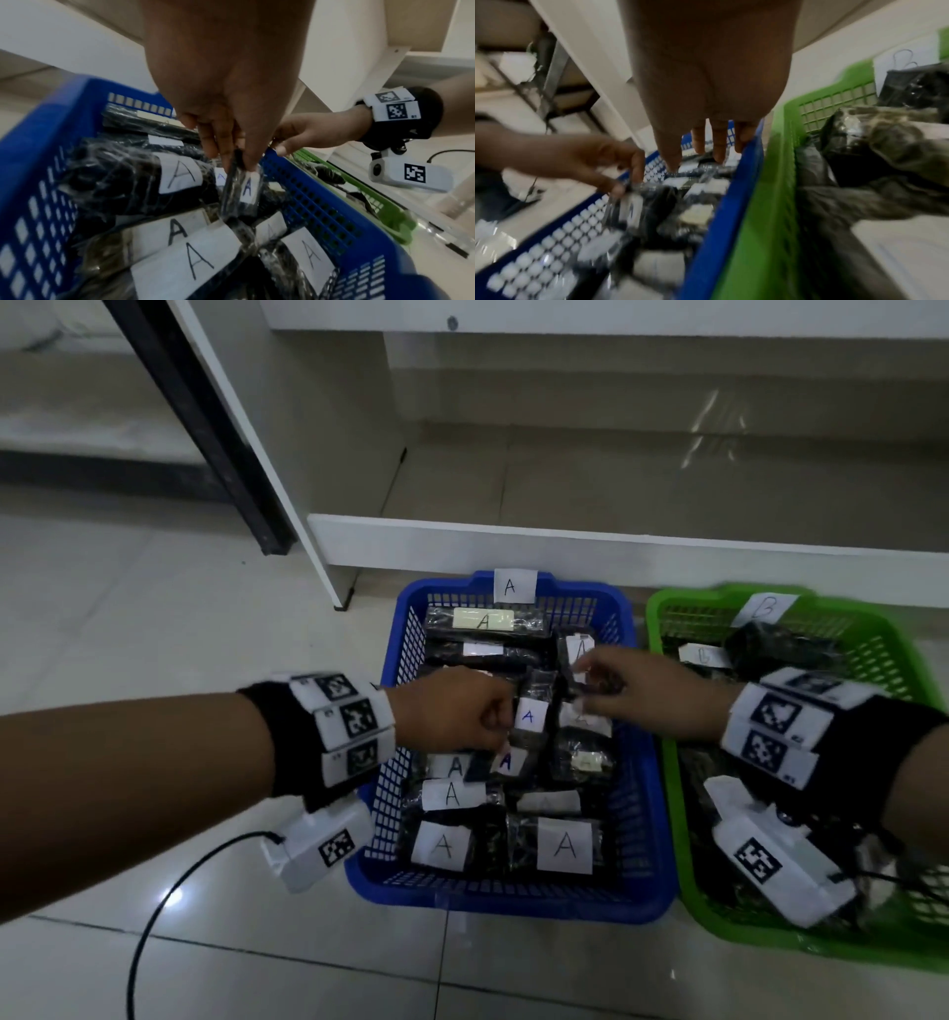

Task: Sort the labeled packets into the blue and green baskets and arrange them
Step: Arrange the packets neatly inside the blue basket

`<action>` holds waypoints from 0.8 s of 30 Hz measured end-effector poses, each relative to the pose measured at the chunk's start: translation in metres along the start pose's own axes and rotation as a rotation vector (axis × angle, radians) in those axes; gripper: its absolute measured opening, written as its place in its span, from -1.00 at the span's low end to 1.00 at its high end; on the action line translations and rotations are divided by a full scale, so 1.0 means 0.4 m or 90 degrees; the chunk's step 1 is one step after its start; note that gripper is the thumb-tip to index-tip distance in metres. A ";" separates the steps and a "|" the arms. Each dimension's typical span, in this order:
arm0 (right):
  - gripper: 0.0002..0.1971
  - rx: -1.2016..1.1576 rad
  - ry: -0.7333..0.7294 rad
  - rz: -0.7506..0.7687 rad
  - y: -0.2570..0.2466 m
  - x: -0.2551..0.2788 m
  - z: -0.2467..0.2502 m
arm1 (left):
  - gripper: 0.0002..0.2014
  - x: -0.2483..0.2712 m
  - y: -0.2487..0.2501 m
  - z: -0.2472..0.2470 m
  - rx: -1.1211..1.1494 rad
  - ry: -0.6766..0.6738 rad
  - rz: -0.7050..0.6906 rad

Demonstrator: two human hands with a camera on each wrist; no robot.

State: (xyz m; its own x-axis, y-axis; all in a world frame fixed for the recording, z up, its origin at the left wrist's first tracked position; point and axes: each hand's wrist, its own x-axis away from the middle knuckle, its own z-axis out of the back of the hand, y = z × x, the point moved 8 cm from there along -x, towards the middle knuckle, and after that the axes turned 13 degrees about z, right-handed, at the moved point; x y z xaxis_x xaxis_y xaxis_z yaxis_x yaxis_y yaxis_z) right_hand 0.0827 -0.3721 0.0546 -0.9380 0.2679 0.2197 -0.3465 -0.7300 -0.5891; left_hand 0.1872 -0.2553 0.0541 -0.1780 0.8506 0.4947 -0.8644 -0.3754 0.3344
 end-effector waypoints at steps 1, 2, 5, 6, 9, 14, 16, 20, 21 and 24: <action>-0.55 0.087 -0.037 0.035 -0.005 0.013 -0.022 | -0.83 -0.006 0.012 -0.008 -0.039 0.034 -0.011; -0.49 0.174 -0.064 0.071 -0.011 0.027 -0.043 | -0.83 -0.012 0.021 -0.011 -0.071 0.069 -0.018; -0.40 0.325 -0.130 0.115 -0.022 0.064 -0.091 | -0.83 -0.028 0.032 -0.017 -0.124 0.139 -0.016; -0.40 0.358 -0.145 0.122 -0.025 0.073 -0.101 | -0.83 -0.032 0.031 -0.019 -0.135 0.150 -0.013; -0.46 0.391 -0.140 0.121 -0.029 0.085 -0.112 | -0.84 -0.038 0.026 -0.023 -0.151 0.167 -0.015; -0.52 0.387 -0.120 0.111 -0.025 0.089 -0.108 | -0.75 -0.053 0.012 -0.033 -0.217 0.170 0.000; -0.51 0.393 -0.123 0.106 -0.023 0.089 -0.114 | -0.70 -0.058 0.003 -0.033 -0.226 0.158 0.022; -0.39 0.397 -0.151 0.104 -0.018 0.092 -0.142 | -0.74 -0.068 -0.001 -0.038 -0.200 0.147 0.026; -0.41 0.395 -0.147 0.102 -0.018 0.092 -0.144 | -0.76 -0.068 -0.004 -0.038 -0.181 0.149 0.028; -0.46 0.385 -0.126 0.097 -0.017 0.091 -0.142 | -0.79 -0.068 -0.014 -0.040 -0.131 0.159 0.033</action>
State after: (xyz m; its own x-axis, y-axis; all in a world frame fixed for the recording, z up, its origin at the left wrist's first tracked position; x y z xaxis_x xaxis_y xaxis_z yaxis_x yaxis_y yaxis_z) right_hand 0.0508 -0.3216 0.0226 -0.9386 0.0547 0.3407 -0.0929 -0.9910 -0.0968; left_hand 0.1894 -0.2703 0.0261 -0.3117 0.9058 0.2869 -0.9237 -0.3597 0.1320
